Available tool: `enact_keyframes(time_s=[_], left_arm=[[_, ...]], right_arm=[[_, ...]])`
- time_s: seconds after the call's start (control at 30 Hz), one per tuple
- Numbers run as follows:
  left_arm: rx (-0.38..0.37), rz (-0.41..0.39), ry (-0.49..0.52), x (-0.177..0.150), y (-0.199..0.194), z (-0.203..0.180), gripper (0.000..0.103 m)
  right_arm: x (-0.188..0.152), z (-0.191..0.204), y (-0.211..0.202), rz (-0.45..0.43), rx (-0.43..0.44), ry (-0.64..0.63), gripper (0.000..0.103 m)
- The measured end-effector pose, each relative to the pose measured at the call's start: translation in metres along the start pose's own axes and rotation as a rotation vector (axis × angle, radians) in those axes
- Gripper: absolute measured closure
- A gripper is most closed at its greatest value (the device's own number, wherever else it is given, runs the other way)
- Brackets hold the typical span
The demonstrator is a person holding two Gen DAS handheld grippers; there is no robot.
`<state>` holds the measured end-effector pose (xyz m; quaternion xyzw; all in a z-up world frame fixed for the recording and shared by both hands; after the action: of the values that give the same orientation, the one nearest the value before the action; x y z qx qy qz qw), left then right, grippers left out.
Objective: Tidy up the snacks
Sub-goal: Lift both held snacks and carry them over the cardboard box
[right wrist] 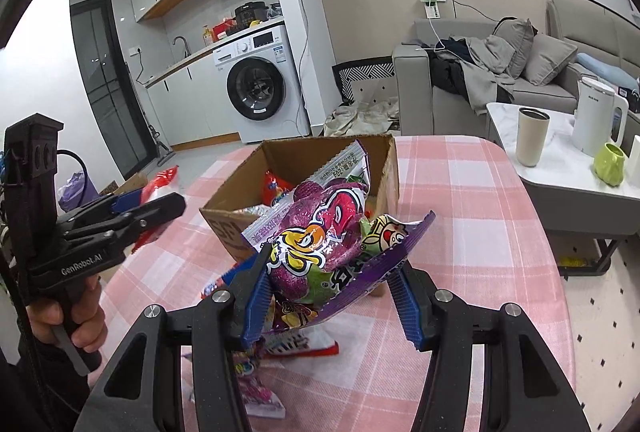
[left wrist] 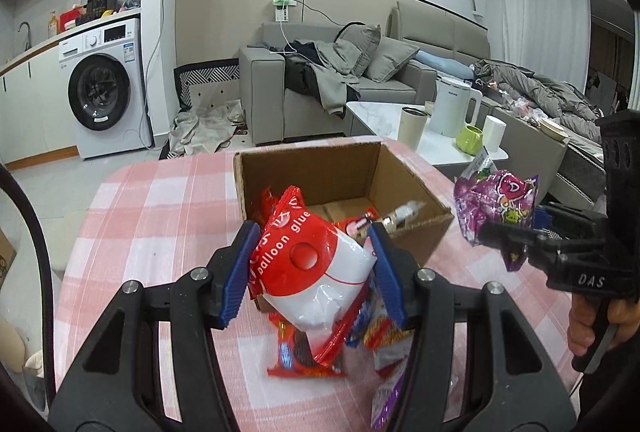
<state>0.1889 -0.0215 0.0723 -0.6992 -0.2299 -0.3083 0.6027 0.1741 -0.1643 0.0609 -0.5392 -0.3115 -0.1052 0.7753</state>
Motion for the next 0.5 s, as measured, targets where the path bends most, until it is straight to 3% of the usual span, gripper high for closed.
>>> enact_keyframes(time_s=[0.5], left_arm=[[0.013, -0.004, -0.011, 0.037, 0.047, 0.006, 0.05]], right_arm=[[0.038, 0.009, 0.029, -0.014, 0.015, 0.028, 0.048]])
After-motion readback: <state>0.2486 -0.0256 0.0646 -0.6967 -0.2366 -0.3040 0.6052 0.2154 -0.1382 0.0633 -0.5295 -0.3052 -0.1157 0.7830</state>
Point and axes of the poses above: each gripper's, at about its wrist camera, not at the fingertips, and y roughly the way its jaws point, z to its left, x to its top, the point moved 2 cm from there along y, roughly the way its jaws point, and after that the axes turned 14 degrees about z, right-handed, at the moved point
